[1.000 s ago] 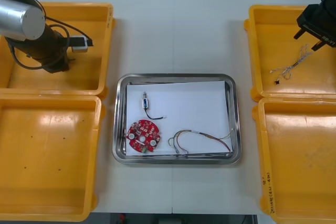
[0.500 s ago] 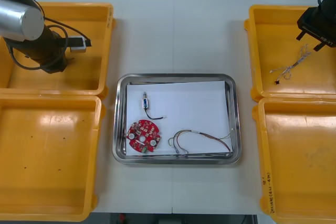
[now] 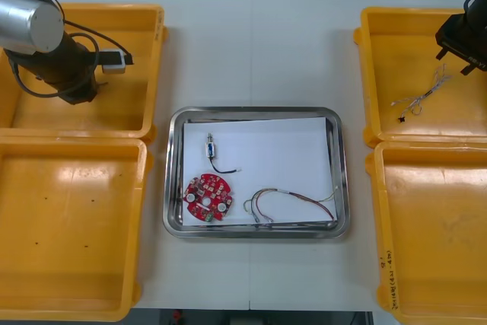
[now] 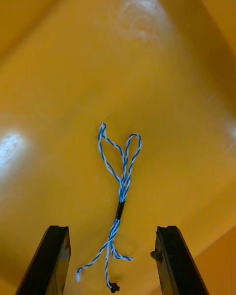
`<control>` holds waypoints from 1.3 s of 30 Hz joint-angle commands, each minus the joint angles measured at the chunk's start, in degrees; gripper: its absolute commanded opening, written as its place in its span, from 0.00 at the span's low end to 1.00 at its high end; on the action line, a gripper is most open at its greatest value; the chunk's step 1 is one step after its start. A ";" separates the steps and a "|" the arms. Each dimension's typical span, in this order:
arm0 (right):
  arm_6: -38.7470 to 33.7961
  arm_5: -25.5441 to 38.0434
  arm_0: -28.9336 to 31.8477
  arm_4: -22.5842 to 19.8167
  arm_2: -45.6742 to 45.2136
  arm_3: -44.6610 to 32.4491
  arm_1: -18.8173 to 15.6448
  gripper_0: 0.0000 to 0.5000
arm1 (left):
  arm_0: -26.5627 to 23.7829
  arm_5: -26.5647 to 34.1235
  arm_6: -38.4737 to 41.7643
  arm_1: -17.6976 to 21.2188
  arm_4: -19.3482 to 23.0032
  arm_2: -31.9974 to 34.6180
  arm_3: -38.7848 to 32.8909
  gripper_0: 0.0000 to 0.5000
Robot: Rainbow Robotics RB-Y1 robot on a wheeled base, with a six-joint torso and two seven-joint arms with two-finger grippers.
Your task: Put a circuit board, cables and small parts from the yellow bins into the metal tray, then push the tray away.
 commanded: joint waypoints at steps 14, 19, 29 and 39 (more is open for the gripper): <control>-1.55 -1.87 -4.59 -1.70 -5.79 5.11 -3.56 1.00 | -4.22 10.87 9.39 3.24 1.47 4.38 -6.69 0.00; -1.37 -3.27 -2.83 -4.60 -5.79 5.03 -3.83 1.00 | -4.13 15.18 12.91 3.24 0.68 6.75 -9.85 0.00; -0.67 -5.38 -0.37 -5.57 -5.79 5.11 -4.18 1.00 | -4.13 23.18 23.11 3.24 -0.90 10.70 -17.50 0.00; -1.11 -8.81 3.06 -8.29 -5.79 5.03 -4.18 1.00 | -4.13 30.56 34.88 3.24 -1.69 12.55 -25.76 0.00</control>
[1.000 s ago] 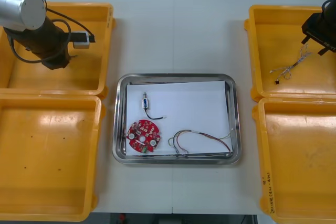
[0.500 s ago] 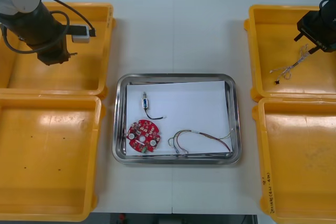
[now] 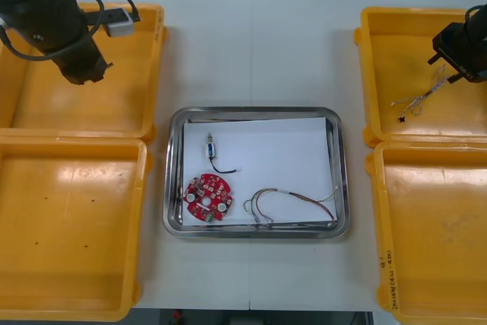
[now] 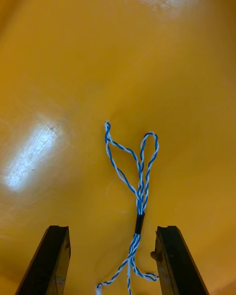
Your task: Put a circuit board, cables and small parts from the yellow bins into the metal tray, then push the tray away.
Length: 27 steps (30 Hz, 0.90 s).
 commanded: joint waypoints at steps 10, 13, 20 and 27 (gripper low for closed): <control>-1.07 -1.99 4.77 -3.02 -0.94 -0.68 -2.48 1.00 | -2.69 9.47 18.97 -1.17 -3.36 3.44 -11.89 0.00; -1.34 -2.17 4.94 -2.58 -0.85 -0.68 -2.22 1.00 | -2.78 11.76 21.16 -2.66 -5.03 4.67 -13.56 0.00; -2.48 -3.22 4.94 -2.06 -0.41 -0.59 -1.69 1.00 | -2.69 15.45 24.24 -7.32 -7.05 8.28 -14.88 0.00; -3.80 -4.63 4.94 -2.06 0.73 -0.68 0.24 1.00 | -2.69 15.59 26.35 -12.95 -12.24 12.67 -15.41 0.00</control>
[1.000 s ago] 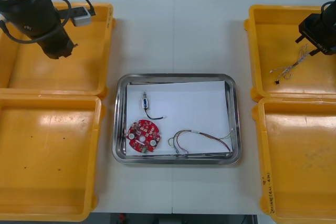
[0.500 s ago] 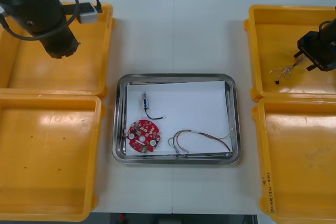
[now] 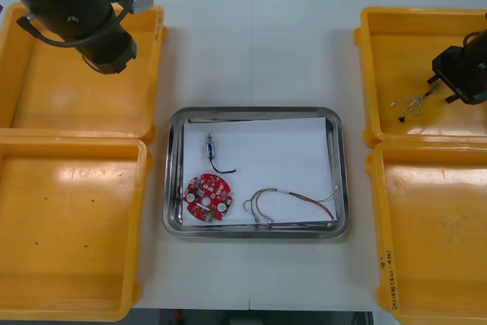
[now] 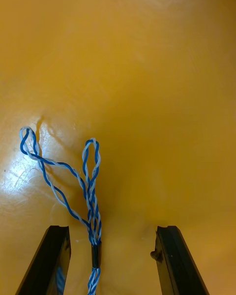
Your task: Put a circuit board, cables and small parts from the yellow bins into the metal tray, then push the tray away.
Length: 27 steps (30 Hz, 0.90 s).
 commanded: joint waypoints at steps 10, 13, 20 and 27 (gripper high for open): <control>-3.87 -0.49 -0.04 0.95 0.95 -0.68 2.20 1.00 | -2.68 0.55 7.51 -7.49 -5.93 7.97 -3.22 0.00; -3.96 -0.40 0.04 1.31 1.04 -0.68 2.72 1.00 | -2.41 0.55 8.21 -8.01 -6.81 7.97 -3.31 0.00; -4.22 0.04 0.22 2.01 1.12 -0.68 3.60 1.00 | -0.57 0.55 8.21 -8.37 -8.65 8.06 -4.54 0.00; -4.31 -0.14 0.84 2.18 2.27 -0.68 3.95 1.00 | -0.57 0.55 8.39 -8.45 -8.30 8.06 -4.54 0.00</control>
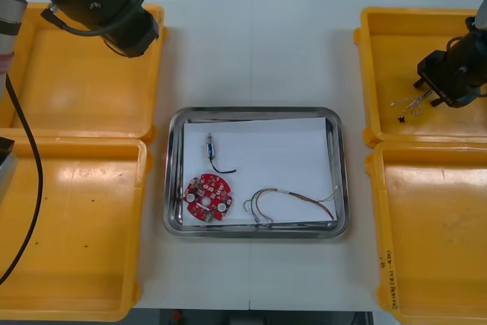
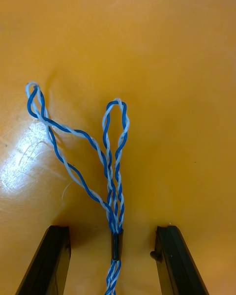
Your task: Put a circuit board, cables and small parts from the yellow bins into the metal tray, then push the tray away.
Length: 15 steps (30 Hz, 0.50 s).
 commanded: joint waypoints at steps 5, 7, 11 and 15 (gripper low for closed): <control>-1.47 -0.53 1.96 0.03 3.49 -0.66 1.71 1.00 | -0.60 0.40 6.91 -0.72 -0.26 1.56 -2.10 0.00; -1.38 -0.44 2.14 -0.50 3.57 -0.66 1.71 1.00 | -0.60 0.40 6.91 -0.72 -0.26 1.56 -2.10 0.00; -1.29 -0.44 2.22 -0.58 3.49 -0.66 2.06 1.00 | -0.60 0.40 6.91 -0.72 -0.17 1.56 -2.10 0.00; -1.38 -0.44 2.49 -0.76 3.66 -0.66 2.33 1.00 | -0.60 0.40 6.91 -0.72 -0.17 1.56 -2.10 0.00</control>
